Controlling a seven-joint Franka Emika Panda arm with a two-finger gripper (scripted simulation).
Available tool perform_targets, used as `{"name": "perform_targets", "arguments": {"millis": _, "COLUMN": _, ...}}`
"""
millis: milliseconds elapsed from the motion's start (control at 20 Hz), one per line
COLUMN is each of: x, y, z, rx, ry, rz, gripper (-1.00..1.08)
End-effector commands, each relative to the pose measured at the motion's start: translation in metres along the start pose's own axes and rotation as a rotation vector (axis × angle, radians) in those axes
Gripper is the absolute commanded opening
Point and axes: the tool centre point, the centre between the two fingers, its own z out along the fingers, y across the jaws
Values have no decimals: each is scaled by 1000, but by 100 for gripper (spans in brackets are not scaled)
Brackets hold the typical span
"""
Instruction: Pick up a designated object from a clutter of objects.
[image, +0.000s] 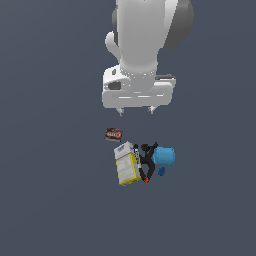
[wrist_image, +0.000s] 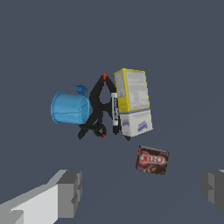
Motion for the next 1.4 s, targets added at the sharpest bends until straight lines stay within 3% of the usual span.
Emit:
{"name": "perform_targets", "arguments": {"millis": 0, "x": 0, "y": 0, "z": 0, "rx": 0, "ry": 0, "rz": 0, "gripper": 100}}
{"name": "perform_targets", "arguments": {"millis": 800, "x": 9, "y": 14, "z": 1, "rx": 2, "ry": 25, "rz": -5, "gripper": 100}}
{"name": "perform_targets", "arguments": {"millis": 1350, "x": 17, "y": -1, "z": 53, "rx": -18, "ry": 25, "rz": -144, "gripper": 100}}
